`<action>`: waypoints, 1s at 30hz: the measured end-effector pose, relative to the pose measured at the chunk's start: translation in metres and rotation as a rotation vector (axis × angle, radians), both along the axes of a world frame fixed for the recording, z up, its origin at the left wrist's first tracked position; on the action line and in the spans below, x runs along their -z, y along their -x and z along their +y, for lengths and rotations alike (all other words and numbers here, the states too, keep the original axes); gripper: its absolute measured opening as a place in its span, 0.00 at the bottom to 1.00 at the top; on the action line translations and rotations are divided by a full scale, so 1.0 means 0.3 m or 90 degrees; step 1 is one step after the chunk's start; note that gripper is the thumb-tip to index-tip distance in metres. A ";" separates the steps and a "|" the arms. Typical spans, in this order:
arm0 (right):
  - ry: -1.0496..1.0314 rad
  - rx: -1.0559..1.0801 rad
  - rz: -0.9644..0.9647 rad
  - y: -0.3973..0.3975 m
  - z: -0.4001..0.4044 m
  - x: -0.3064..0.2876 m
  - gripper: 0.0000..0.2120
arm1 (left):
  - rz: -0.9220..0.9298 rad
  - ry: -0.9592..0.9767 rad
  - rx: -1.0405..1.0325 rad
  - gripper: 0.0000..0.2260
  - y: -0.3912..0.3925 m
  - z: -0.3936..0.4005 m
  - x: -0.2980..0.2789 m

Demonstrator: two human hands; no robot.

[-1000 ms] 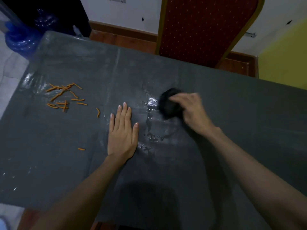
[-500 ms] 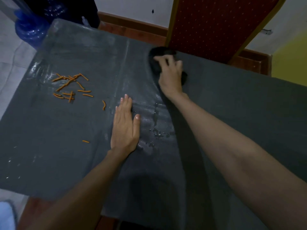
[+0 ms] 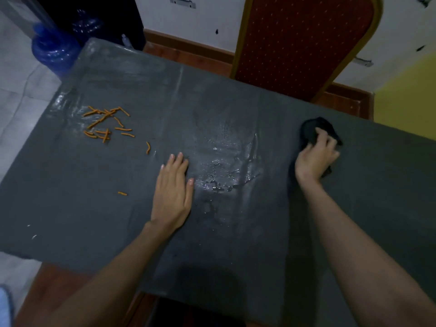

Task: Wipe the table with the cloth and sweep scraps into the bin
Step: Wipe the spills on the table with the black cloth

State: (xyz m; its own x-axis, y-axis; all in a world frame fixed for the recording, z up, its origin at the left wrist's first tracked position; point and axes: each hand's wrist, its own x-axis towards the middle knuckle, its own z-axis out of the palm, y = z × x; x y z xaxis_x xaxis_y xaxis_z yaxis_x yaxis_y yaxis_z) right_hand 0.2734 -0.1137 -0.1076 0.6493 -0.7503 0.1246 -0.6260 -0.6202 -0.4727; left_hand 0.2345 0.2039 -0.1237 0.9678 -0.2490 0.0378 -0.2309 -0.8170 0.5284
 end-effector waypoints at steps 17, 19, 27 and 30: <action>-0.021 -0.662 -0.043 0.402 0.324 -0.028 0.30 | 0.015 -0.077 0.056 0.26 0.081 0.191 0.009; 0.005 -0.357 -0.088 0.374 0.234 -0.015 0.29 | -0.001 -0.149 0.106 0.27 0.101 0.211 0.024; 0.030 -0.262 0.033 0.250 0.480 0.023 0.30 | 0.018 -0.108 0.137 0.29 0.098 0.230 0.021; 0.012 -0.440 0.029 0.383 0.708 0.024 0.30 | 0.016 -0.050 0.130 0.29 0.097 0.271 -0.008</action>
